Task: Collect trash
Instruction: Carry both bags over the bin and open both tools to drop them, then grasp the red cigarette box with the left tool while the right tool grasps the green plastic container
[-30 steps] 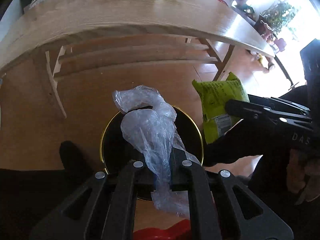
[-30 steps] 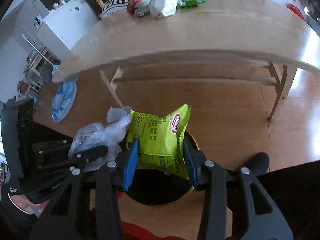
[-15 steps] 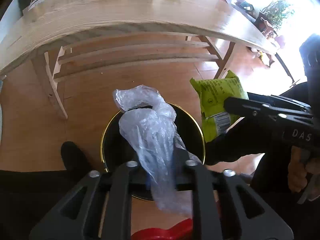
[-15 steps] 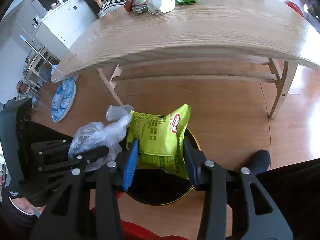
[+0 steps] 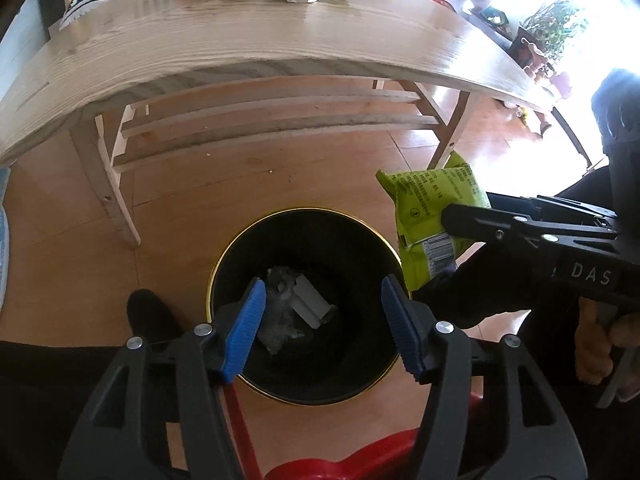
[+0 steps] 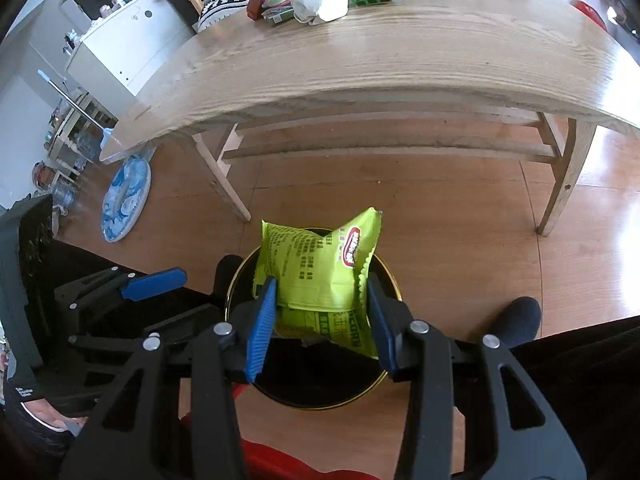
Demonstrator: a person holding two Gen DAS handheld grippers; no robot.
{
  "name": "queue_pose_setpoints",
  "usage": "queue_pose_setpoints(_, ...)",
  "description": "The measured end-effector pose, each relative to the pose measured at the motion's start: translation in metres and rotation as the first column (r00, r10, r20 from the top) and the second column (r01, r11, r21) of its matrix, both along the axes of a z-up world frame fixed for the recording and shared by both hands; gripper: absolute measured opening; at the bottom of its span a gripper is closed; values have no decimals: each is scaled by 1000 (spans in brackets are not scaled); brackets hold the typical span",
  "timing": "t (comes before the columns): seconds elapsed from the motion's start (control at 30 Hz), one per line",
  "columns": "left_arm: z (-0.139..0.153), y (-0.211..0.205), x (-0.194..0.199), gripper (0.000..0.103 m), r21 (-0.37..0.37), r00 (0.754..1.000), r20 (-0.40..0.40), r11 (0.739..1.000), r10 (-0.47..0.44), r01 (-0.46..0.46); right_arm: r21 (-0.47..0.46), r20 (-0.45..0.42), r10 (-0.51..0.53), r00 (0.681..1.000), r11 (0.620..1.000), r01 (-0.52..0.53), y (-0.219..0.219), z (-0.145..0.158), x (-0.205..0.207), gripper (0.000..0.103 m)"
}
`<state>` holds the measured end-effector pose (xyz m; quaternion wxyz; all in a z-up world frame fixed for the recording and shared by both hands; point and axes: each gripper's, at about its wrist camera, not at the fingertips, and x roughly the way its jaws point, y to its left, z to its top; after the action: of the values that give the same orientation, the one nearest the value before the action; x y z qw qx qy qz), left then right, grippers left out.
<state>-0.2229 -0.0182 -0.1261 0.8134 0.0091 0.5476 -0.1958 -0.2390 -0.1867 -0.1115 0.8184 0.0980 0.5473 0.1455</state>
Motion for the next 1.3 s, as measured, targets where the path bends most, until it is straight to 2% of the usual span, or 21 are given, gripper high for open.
queue_pose_setpoints(0.13,5,4,0,65,-16,1000,10,1000,21,-21,3,-10,16,1000,1000,-16,3,-2,0,46)
queue_pose_setpoints(0.27,10,11,1,70,-30,999,16,999,46,-46,6,-7,27,1000,1000,-26,5,-1,0,52)
queue_pose_setpoints(0.37,14,17,0,70,-46,998,15,997,65,-64,9,-1,28,1000,1000,-28,5,0,0,61)
queue_pose_setpoints(0.53,23,23,5,71,-68,997,17,995,81,-80,28,-2,21,1000,999,-20,2,3,2,68)
queue_pose_setpoints(0.63,36,24,13,78,-64,995,58,995,81,-77,51,8,5,1000,999,-5,-4,12,12,69)
queue_pose_setpoints(0.7,48,25,26,80,-63,993,91,995,80,-74,40,46,-2,999,999,0,-7,28,26,69)
queue_pose_setpoints(0.83,73,32,68,84,-52,984,148,995,97,-90,36,119,-21,993,999,17,-16,58,63,73)
queue_pose_setpoints(1.03,112,44,161,90,-58,949,242,980,201,-193,51,219,-111,969,994,102,-39,96,153,77)
queue_pose_setpoints(1.2,129,50,256,91,-76,919,278,961,278,-267,106,197,-207,958,976,189,-65,92,236,77)
queue_pose_setpoints(1.3,126,49,308,92,-109,907,255,941,337,-319,110,160,-233,959,970,217,-72,77,270,77)
